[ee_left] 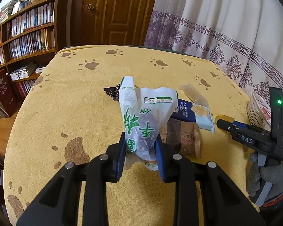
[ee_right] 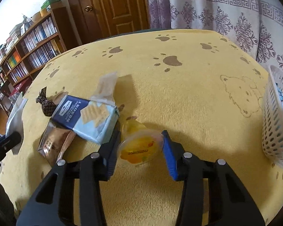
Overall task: Organize snacks
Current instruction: 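Carry the orange jelly cup into the white basket and open the right gripper, then carry the white green-printed bag into the white basket and open the left gripper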
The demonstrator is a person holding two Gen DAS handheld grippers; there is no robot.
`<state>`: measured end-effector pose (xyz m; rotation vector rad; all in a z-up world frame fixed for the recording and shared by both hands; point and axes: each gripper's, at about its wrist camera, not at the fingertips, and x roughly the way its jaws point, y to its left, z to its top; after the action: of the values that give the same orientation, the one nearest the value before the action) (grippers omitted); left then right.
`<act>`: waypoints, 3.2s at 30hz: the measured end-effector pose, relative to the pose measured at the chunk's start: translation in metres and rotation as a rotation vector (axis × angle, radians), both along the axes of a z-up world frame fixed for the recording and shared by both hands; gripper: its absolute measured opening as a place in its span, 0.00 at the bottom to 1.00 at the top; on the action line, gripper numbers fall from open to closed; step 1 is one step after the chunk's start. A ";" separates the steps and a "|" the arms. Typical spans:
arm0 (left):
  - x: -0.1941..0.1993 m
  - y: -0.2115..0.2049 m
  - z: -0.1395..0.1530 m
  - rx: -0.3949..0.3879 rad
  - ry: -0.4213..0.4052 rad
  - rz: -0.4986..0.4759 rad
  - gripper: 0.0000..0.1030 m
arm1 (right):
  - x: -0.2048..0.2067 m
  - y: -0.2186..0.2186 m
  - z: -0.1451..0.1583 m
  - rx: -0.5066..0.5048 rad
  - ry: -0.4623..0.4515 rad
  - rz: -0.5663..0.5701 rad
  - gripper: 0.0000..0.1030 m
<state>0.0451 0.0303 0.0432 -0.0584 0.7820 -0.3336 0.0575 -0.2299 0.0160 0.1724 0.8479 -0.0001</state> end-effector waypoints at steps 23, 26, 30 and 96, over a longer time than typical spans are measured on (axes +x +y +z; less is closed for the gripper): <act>-0.016 -0.014 0.019 0.002 -0.041 -0.035 0.28 | -0.056 -0.031 0.048 0.048 -0.111 -0.085 0.44; -0.018 -0.019 0.022 0.003 -0.046 -0.044 0.28 | -0.062 -0.044 0.054 0.051 -0.126 -0.114 0.44; -0.021 -0.022 0.025 0.006 -0.053 -0.054 0.28 | -0.073 -0.062 0.064 0.051 -0.154 -0.156 0.44; -0.053 -0.132 0.054 0.108 -0.112 -0.219 0.28 | -0.162 -0.182 0.052 0.117 -0.273 -0.495 0.57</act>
<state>-0.0082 -0.1020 0.0969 0.1472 0.6953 -0.4976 -0.1048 -0.4123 0.0681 0.4777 0.5159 -0.3833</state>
